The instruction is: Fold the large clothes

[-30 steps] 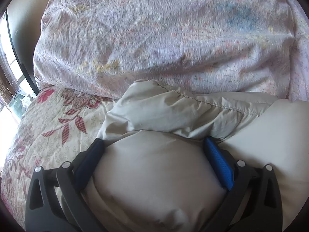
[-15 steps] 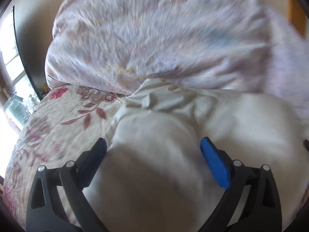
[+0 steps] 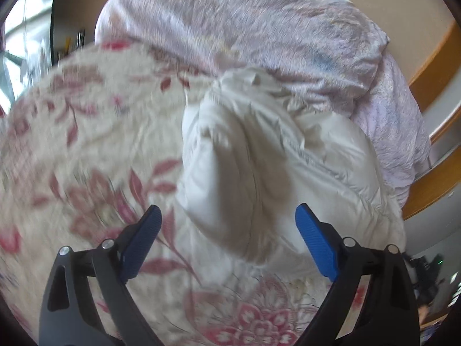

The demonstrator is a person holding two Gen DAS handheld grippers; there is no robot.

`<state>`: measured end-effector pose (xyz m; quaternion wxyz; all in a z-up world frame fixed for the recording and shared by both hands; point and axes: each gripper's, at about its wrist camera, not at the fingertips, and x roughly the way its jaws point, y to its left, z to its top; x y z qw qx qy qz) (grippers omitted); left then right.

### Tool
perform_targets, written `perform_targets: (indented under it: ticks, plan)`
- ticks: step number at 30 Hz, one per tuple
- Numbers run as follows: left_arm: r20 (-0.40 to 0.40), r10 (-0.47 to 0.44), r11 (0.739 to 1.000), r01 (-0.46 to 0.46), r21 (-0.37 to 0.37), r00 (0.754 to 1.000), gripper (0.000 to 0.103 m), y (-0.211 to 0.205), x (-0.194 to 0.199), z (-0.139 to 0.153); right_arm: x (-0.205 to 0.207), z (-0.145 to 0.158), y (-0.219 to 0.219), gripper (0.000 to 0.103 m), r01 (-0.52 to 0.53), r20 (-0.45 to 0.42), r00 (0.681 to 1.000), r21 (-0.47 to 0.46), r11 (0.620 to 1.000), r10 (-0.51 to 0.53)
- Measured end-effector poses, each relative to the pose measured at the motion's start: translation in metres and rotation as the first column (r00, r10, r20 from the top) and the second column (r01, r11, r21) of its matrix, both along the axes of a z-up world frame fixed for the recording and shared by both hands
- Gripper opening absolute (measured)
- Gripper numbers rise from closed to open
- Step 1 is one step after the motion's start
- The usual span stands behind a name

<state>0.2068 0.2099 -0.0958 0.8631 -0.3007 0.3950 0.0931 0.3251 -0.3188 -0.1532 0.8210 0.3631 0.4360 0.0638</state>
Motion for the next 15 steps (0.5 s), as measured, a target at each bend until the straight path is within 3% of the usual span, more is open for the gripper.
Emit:
perform_targets:
  ticks: [5,8,11,13,15]
  plan:
    - [-0.005,0.05,0.984,-0.05,-0.168,0.999,0.083,-0.005,0.006,-0.021,-0.001,-0.012,0.013,0.067,-0.029,-0.01,0.999,0.088,0.996,0.03]
    - [-0.003,0.09,0.97,-0.088,-0.226,0.996,0.076,-0.007,0.012,-0.029,0.002,-0.016,0.02,0.062,-0.028,-0.01,1.0,0.096,0.995,0.029]
    - [0.011,0.162,0.947,-0.153,-0.283,0.987,0.063,-0.001,0.014,-0.037,0.004,-0.018,0.022,0.051,-0.005,-0.001,1.0,0.1,0.995,0.006]
    - [0.014,0.211,0.927,-0.196,-0.32,0.977,0.044,0.006,0.012,-0.044,0.004,-0.021,0.02,0.041,0.013,0.008,1.0,0.12,0.993,-0.014]
    - [0.043,0.233,0.901,-0.199,-0.385,0.971,0.034,0.014,0.007,-0.05,0.0,-0.022,0.019,0.03,0.022,0.027,0.999,0.143,0.989,-0.026]
